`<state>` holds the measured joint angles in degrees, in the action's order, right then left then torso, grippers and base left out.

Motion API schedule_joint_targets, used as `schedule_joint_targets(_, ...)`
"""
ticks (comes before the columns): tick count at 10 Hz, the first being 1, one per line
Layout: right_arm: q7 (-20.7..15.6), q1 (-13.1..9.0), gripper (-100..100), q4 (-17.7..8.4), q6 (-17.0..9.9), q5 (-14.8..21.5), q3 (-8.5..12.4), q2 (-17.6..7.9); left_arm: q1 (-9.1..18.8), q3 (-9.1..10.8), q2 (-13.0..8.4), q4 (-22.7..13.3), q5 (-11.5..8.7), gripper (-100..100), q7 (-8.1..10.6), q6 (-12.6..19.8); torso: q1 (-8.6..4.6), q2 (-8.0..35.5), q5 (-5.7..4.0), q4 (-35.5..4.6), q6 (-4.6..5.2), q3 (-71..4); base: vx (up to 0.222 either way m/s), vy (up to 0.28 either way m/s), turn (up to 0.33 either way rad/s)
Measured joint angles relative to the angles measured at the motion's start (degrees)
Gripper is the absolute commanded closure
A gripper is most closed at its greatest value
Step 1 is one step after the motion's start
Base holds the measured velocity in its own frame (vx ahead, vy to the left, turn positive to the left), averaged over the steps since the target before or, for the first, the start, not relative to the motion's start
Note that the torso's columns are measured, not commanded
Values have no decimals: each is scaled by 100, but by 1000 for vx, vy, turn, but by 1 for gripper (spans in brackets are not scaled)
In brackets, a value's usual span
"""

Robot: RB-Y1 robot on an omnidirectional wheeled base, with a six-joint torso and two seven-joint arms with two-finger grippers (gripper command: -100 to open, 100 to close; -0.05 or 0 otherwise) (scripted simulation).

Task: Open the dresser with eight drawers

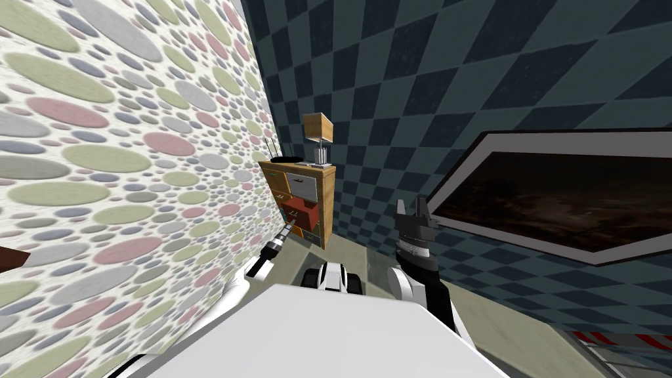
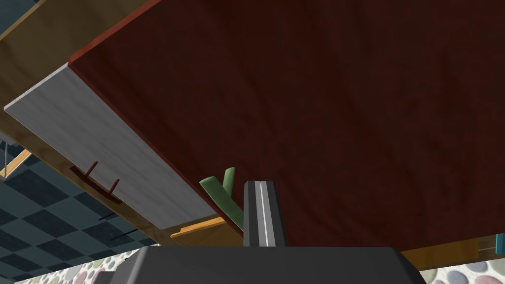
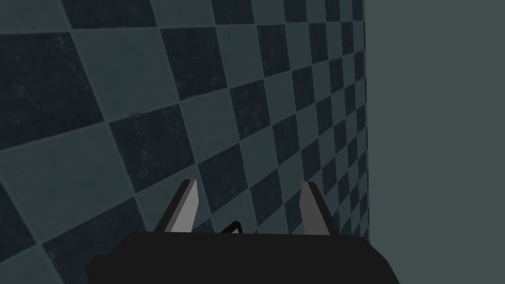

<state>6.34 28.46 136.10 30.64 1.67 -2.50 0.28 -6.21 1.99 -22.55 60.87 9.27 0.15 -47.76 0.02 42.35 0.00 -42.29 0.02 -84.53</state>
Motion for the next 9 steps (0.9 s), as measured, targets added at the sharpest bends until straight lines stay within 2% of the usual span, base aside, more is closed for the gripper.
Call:
schedule_joint_targets(1, 0, 0, 0, 0, 0, 0, 0, 0, -12, -28, 99, 94, -15, 100, -114, 118, -1, -3, 0, -1, -3, -1, -57, 57, 10)
schedule_joint_targets(3, 0, 1, 0, 0, 0, 0, -1, 1, -65, -40, 130, 413, -19, 100, -152, 406, -25, -24, -7, 6, -1, -14, -52, 60, -49)
schedule_joint_targets(5, 0, 0, 0, 0, 0, 0, 0, 0, -141, -102, 368, 640, -65, 100, -376, 651, 16, 8, 6, -3, -4, 6, -83, 90, -29)
schedule_joint_targets(7, 0, 2, 0, 0, 0, 0, -1, 1, -181, -116, 405, 939, -68, 100, -420, 905, -22, -25, -6, 6, -2, -15, -49, 64, -46)
schedule_joint_targets(9, 0, 0, 0, 0, 0, 0, 0, 0, -271, -177, 631, 1237, -117, 100, -636, 1177, 14, 9, 5, -4, -3, 6, -85, 89, -31)
